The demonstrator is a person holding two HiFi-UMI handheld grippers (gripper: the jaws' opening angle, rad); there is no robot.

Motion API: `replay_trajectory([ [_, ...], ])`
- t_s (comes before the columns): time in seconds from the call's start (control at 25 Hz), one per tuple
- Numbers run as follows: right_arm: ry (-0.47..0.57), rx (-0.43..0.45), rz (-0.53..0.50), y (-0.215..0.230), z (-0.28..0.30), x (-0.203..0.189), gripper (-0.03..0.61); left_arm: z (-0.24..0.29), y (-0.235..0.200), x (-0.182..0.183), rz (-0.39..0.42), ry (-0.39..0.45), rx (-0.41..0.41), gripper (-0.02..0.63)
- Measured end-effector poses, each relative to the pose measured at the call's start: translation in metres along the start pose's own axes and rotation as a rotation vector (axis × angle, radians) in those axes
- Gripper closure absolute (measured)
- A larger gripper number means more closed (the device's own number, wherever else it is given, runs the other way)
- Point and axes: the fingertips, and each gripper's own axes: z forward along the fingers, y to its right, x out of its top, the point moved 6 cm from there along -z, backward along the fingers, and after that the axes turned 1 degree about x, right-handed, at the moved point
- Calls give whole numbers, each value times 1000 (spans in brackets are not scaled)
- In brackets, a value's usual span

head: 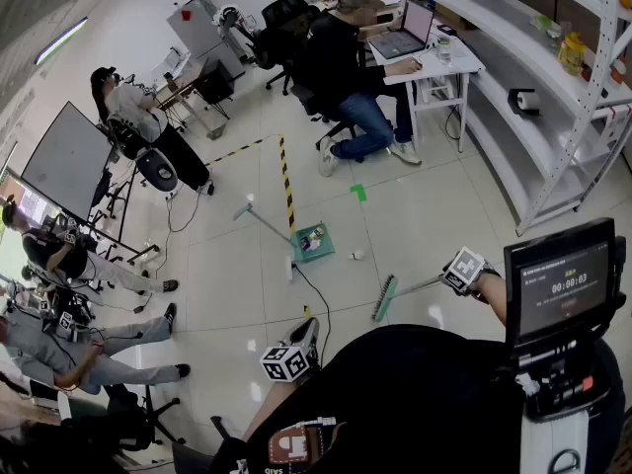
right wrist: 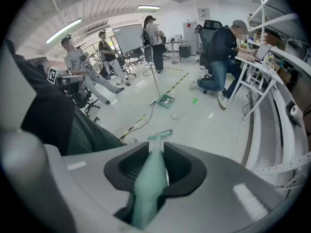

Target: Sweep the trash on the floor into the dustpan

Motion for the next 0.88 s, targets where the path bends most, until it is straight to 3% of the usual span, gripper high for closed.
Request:
replay_trajectory([
  [0.24, 15, -13, 34, 7, 0, 25, 489, 13, -16, 9, -9, 8, -22, 614],
  [0.56, -35, -72, 72, 9, 45, 121, 489, 67, -135, 34, -52, -3, -128, 614],
  [0.88, -85, -140, 104, -12, 81, 237, 489, 67, -268, 87, -14, -48, -196, 614],
])
